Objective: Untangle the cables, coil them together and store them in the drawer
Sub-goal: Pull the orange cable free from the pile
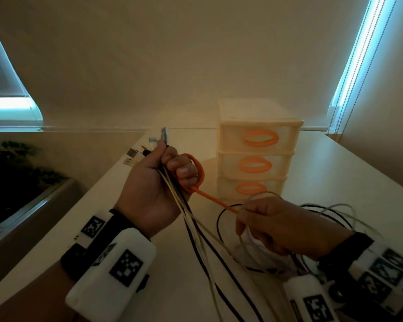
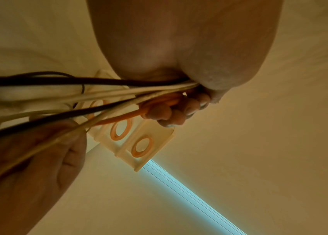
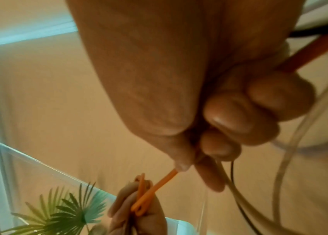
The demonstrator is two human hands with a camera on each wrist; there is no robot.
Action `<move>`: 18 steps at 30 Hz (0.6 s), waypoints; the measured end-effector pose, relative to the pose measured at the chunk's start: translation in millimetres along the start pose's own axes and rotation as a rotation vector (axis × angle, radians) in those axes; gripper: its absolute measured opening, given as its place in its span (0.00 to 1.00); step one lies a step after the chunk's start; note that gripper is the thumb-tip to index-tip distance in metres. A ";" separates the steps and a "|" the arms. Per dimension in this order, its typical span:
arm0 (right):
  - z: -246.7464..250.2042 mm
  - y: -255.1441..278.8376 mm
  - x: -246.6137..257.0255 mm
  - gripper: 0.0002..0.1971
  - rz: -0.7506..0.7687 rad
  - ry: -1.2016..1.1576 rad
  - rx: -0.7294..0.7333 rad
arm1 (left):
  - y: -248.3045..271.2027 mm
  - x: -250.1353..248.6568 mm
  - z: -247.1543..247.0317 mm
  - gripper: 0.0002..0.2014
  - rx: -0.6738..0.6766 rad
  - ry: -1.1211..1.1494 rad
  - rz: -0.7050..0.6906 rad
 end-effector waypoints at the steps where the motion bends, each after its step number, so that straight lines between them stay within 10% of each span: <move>1: 1.0 -1.8 -4.8 0.18 -0.025 0.054 -0.020 | 0.0 0.1 0.3 0.23 0.000 -0.009 -0.001; 7: 11.3 3.4 -8.2 0.17 -0.148 -0.188 0.081 | -1.8 -4.6 3.2 0.23 -0.003 -0.006 0.003; 10: 12.8 0.3 -12.3 0.20 -0.152 0.123 0.050 | -0.7 -8.8 2.2 0.23 0.006 -0.032 -0.012; 18: 42.7 -7.9 10.1 0.16 0.047 0.182 -0.590 | 26.9 36.7 -13.3 0.22 0.396 -0.578 0.247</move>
Point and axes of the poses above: each hand's wrist, its own y-axis away from the middle knuckle, its own z-axis out of the back of the hand, x = y × z, the point moved 6 cm from there along -y, towards the middle knuckle, and after that the axes turned 12 degrees about -x, right-handed, at the moved point
